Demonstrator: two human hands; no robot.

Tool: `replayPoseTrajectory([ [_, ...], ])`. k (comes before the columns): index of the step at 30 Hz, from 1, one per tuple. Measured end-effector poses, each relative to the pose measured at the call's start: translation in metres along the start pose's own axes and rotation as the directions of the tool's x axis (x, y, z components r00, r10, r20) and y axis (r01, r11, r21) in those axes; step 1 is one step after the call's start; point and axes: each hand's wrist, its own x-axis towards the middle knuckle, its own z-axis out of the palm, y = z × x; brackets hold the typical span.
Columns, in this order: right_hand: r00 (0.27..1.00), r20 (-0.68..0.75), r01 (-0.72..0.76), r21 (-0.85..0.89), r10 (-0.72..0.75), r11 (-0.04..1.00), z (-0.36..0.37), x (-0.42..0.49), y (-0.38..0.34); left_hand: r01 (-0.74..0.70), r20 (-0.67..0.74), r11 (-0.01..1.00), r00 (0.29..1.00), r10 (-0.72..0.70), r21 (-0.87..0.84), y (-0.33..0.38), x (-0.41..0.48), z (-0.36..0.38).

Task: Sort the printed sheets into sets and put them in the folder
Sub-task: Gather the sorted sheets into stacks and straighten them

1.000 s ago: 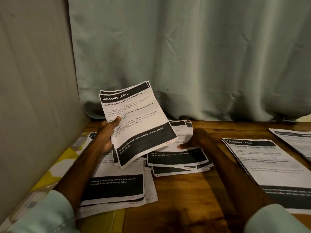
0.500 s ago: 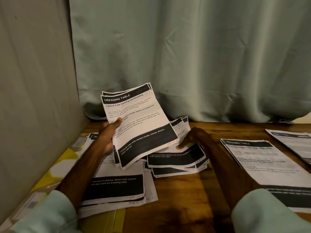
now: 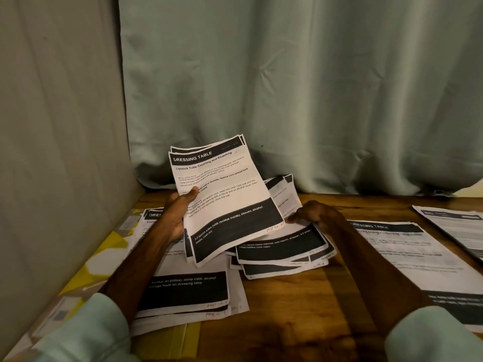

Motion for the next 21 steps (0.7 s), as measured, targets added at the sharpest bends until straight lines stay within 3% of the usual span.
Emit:
replayPoseTrajectory([
  [4, 0.989, 0.005, 0.151, -0.003, -0.151, 0.989, -0.004, -0.097, -0.056, -0.012, 0.069, 1.000, 0.998, 0.012, 0.000, 0.001, -0.004, 0.003],
  [10, 0.962, -0.101, 0.272, 0.309, -0.253, 0.911, -0.044, -0.142, -0.023, 0.013, 0.165, 0.999, 0.986, -0.021, 0.051, -0.004, -0.019, 0.028],
  [15, 0.952, -0.188, 0.304, 0.526, -0.240, 0.794, -0.033, -0.146, -0.012, -0.098, 0.080, 0.986, 0.993, 0.088, 0.134, -0.018, -0.039, 0.058],
  [21, 0.946, -0.172, 0.322, 0.560, -0.273, 0.764, -0.003, -0.149, -0.012, -0.215, 0.047, 0.959, 0.977, 0.210, 0.186, -0.033, -0.045, 0.067],
])
